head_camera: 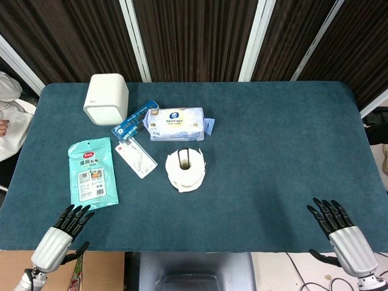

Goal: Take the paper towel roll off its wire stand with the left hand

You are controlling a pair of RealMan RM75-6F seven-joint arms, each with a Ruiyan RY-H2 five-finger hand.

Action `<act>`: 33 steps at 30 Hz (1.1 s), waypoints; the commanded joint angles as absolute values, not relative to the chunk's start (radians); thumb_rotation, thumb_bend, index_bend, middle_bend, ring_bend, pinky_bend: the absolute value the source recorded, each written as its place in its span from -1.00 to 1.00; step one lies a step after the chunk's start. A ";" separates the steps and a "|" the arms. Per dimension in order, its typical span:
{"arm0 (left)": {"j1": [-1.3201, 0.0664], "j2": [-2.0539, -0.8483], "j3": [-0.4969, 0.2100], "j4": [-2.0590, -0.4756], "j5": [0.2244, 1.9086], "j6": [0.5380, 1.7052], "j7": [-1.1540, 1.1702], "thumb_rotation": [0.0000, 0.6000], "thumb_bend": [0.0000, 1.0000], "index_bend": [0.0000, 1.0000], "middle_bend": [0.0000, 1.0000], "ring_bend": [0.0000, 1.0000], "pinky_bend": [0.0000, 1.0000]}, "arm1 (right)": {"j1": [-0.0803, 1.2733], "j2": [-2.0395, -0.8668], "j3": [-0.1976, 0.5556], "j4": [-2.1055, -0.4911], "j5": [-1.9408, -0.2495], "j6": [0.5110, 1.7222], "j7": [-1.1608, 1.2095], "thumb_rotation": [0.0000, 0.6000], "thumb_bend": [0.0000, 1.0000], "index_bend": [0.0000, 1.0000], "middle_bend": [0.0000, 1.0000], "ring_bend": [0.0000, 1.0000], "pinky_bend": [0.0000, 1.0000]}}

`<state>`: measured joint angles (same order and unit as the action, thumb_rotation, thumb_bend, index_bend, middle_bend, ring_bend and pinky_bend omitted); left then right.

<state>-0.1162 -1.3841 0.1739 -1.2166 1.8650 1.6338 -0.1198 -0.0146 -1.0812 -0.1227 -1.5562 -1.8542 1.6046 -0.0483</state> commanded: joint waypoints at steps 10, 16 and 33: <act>-0.223 -1.559 0.123 -1.193 1.863 1.626 -0.571 1.00 -0.28 -1.00 -1.00 -1.00 -1.00 | -0.007 -1.079 -0.120 -1.561 -1.843 1.593 -0.037 1.00 -0.87 -1.00 -1.00 -1.00 -1.00; -0.348 -1.614 0.038 -1.395 1.688 1.347 -0.701 1.00 -0.30 -1.00 -1.00 -1.00 -1.00 | 0.000 -1.076 -0.113 -1.568 -1.827 1.579 -0.033 1.00 -0.87 -1.00 -1.00 -1.00 -1.00; -0.559 -1.983 -0.253 -1.145 1.425 1.180 -0.451 0.96 -0.31 -1.00 -1.00 -1.00 -1.00 | 0.017 -1.026 -0.071 -1.569 -1.712 1.549 0.079 1.00 -0.87 -1.00 -1.00 -1.00 -1.00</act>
